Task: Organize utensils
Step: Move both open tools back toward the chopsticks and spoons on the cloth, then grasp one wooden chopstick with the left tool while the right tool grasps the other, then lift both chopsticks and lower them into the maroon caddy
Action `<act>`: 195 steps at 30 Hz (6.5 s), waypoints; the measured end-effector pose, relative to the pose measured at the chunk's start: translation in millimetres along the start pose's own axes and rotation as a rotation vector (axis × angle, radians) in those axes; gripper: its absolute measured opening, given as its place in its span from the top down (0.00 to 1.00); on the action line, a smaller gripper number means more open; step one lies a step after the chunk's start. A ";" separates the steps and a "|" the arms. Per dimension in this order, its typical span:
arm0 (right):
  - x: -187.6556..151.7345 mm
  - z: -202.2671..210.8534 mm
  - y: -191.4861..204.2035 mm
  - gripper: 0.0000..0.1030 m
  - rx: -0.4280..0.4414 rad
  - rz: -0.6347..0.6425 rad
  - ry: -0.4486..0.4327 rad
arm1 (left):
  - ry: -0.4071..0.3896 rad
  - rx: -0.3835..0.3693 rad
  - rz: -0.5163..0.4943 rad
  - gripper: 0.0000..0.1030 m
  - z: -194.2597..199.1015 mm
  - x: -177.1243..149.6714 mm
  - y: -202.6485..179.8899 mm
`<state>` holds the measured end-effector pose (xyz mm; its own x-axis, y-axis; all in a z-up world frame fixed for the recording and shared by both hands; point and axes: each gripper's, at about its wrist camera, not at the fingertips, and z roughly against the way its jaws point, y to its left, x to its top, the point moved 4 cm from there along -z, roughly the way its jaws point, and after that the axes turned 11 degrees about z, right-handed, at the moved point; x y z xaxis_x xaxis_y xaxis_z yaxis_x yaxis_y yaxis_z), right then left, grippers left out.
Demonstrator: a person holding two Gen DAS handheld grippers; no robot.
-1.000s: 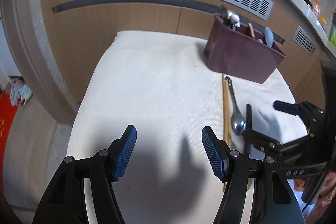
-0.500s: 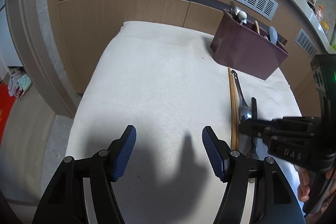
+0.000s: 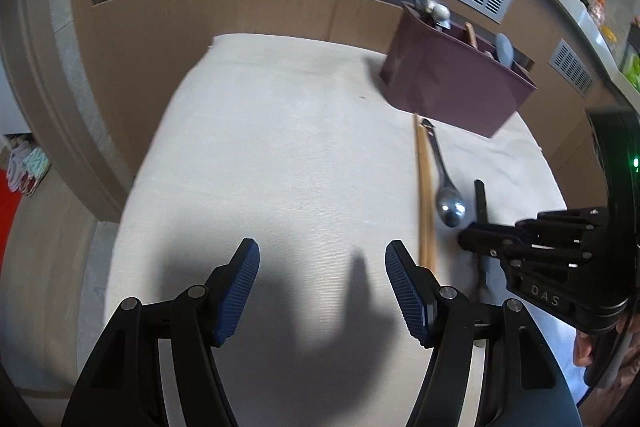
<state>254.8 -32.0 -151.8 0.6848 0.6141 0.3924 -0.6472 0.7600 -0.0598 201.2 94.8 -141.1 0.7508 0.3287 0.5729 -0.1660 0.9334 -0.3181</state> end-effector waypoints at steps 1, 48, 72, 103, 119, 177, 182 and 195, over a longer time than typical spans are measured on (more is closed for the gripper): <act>-5.9 2.5 -5.3 0.95 0.006 -0.016 -0.003 | 0.006 -0.007 -0.014 0.36 -2.6 -0.1 -5.3; -82.1 39.0 -68.0 0.00 -0.029 -0.130 -0.110 | 0.218 -0.063 -0.182 0.70 -65.1 16.8 -86.5; 4.4 36.2 -42.7 0.86 0.057 -0.102 -0.152 | 0.103 0.070 -0.200 0.64 -53.7 40.3 -42.9; -9.3 62.3 -78.7 0.95 0.074 -0.240 -0.179 | 0.211 -0.074 -0.177 0.64 -50.5 44.3 -59.6; -57.2 60.1 -114.2 0.95 0.155 -0.326 -0.230 | 0.346 0.102 -0.340 0.95 -104.8 67.5 -114.3; 60.8 335.5 -145.7 0.94 -0.280 -0.141 -1.060 | -0.632 -0.480 -0.189 0.94 202.6 211.7 -203.3; 88.0 311.5 -162.2 0.94 -0.290 -0.146 -1.052 | -0.621 -0.470 -0.157 0.95 163.9 241.6 -196.5; 109.0 209.9 -196.7 0.94 -0.291 -0.201 -0.959 | -0.549 -0.412 -0.122 0.94 27.2 247.2 -176.3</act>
<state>386.5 -159.3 95.4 0.1321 0.1372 0.9817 -0.3556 0.9310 -0.0823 398.7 15.4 77.1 0.2989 0.3516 0.8872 0.2361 0.8735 -0.4257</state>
